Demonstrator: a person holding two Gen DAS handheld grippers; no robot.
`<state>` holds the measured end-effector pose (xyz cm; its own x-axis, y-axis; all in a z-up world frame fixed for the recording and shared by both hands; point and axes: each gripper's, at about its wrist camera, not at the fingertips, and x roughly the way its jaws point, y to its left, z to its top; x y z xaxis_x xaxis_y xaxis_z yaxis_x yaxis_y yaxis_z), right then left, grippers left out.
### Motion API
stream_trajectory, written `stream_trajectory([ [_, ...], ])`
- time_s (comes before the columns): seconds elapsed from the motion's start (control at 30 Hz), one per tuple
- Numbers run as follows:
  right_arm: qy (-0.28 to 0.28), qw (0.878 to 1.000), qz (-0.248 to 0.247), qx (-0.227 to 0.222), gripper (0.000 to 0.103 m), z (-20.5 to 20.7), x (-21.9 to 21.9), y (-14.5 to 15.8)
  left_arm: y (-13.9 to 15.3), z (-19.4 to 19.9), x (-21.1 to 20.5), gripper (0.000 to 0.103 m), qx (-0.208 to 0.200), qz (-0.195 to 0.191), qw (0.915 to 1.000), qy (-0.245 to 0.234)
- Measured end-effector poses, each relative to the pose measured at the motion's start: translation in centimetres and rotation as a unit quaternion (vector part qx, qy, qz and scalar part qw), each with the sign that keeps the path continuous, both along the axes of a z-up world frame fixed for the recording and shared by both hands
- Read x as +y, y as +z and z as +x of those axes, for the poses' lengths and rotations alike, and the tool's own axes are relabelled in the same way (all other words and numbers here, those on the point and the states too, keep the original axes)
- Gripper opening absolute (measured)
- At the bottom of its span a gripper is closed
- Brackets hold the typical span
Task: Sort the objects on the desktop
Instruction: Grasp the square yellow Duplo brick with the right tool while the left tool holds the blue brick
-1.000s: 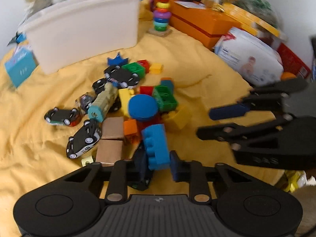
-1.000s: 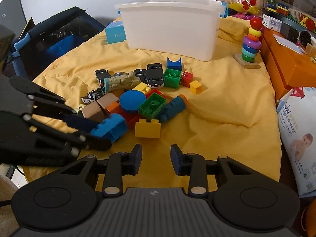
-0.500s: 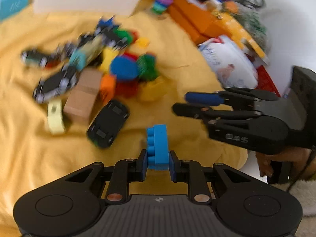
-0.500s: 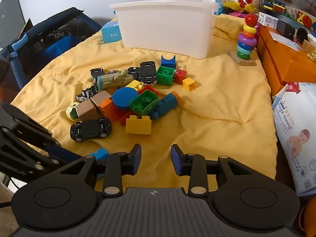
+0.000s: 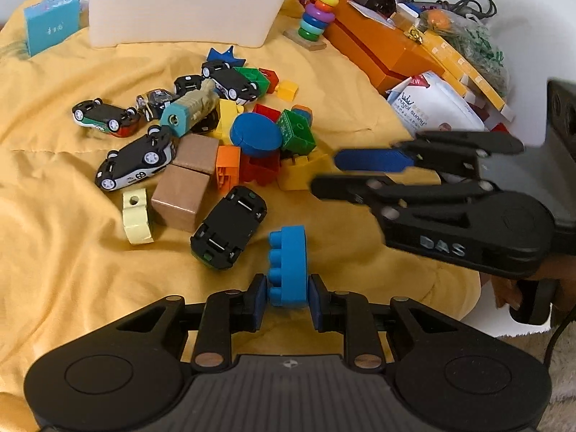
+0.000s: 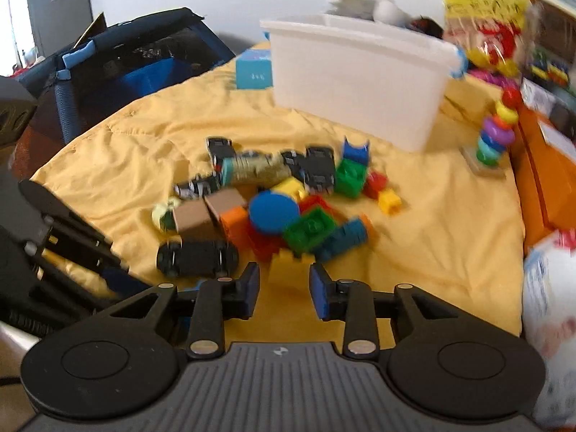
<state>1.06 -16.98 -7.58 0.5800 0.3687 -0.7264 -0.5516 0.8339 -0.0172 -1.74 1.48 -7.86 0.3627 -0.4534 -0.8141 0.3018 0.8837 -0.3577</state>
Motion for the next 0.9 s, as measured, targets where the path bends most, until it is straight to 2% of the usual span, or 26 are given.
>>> stream_trajectory([
  [0.1, -0.012, 0.999, -0.029, -0.006, 0.034, 1.1, 1.0, -0.3, 0.2, -0.1, 0.0, 0.027, -0.007, -0.001, 1.0000, 0.001],
  [0.17, -0.010, 1.000, -0.017, 0.008, 0.034, 1.5, 0.6, -0.6, 0.4, -0.2, -0.3, 0.027, -0.013, 0.006, 0.9999, -0.001],
  [0.23, 0.000, 1.000, -0.022, 0.008, 0.034, 0.9, 0.2, -0.6, 0.8, -0.4, -0.9, 0.027, -0.025, 0.017, 0.9995, -0.009],
  [0.33, -0.003, 0.999, -0.027, 0.035, 0.034, 0.1, -0.7, -1.6, 1.1, -0.6, -1.8, 0.027, -0.038, 0.026, 0.9986, -0.026],
  [0.5, -0.007, 0.999, 0.001, 0.040, 0.034, 0.0, -2.1, -1.3, 1.3, -0.9, -4.1, 0.034, -0.053, 0.042, 0.9958, -0.062],
  [0.67, -0.018, 0.999, 0.032, 0.040, 0.036, 0.0, -3.5, -0.4, 1.6, -1.5, -5.9, 0.036, -0.070, 0.069, 0.9911, -0.090],
  [0.73, -0.019, 0.998, 0.036, 0.039, 0.037, -0.1, -3.8, -0.4, 1.9, -1.7, -5.8, 0.038, -0.078, 0.070, 0.9907, -0.088],
  [0.8, -0.018, 0.998, 0.043, 0.044, 0.038, -0.1, -3.9, -0.5, 2.3, -1.9, -5.6, 0.044, -0.085, 0.074, 0.9916, -0.064],
  [0.9, -0.016, 0.998, 0.044, 0.036, 0.040, 0.1, -3.8, -0.3, 2.7, -1.8, -5.0, 0.045, -0.084, 0.070, 0.9930, -0.044],
])
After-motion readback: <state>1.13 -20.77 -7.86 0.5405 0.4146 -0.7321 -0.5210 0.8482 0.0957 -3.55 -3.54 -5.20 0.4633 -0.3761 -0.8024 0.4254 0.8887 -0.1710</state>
